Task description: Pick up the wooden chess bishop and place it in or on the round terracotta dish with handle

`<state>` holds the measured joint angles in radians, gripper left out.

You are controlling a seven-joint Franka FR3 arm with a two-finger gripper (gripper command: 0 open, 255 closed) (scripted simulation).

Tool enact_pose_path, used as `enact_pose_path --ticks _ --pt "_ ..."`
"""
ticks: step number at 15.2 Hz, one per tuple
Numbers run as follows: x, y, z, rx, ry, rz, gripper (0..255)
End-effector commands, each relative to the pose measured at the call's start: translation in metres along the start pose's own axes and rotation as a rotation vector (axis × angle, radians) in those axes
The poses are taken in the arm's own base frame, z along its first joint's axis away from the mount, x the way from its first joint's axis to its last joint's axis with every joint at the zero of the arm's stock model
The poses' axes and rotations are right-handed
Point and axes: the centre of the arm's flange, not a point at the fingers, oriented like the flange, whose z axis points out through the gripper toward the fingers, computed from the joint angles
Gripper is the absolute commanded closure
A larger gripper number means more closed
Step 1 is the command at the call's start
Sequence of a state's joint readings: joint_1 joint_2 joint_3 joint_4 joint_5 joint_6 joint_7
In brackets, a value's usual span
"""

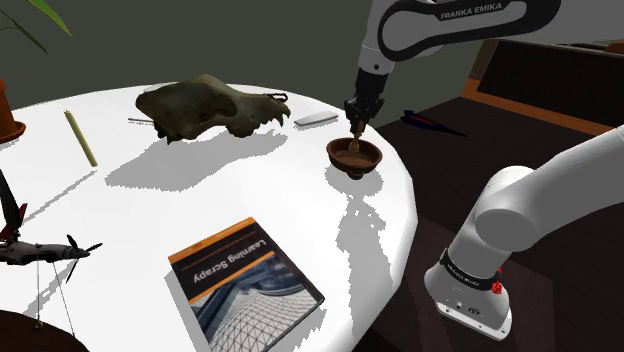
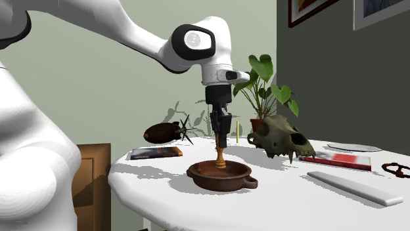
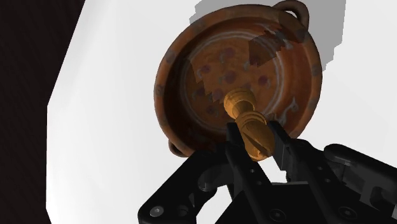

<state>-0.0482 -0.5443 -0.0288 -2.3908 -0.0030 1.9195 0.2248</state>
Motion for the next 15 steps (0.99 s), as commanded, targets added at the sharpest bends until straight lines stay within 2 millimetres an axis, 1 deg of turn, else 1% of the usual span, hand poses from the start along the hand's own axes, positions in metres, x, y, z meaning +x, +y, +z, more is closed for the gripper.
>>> enact_pose_path --ticks 1,6,9,10,15 --pt "0.000 0.000 0.000 0.000 0.000 0.000 0" --pt "0.000 0.000 0.000 0.000 0.000 0.000 0" --pt "0.000 0.000 -0.040 0.000 0.000 0.000 0" --pt "0.000 0.000 -0.050 0.000 0.000 0.000 0" --pt "0.000 0.000 -0.050 0.000 0.000 0.000 0"
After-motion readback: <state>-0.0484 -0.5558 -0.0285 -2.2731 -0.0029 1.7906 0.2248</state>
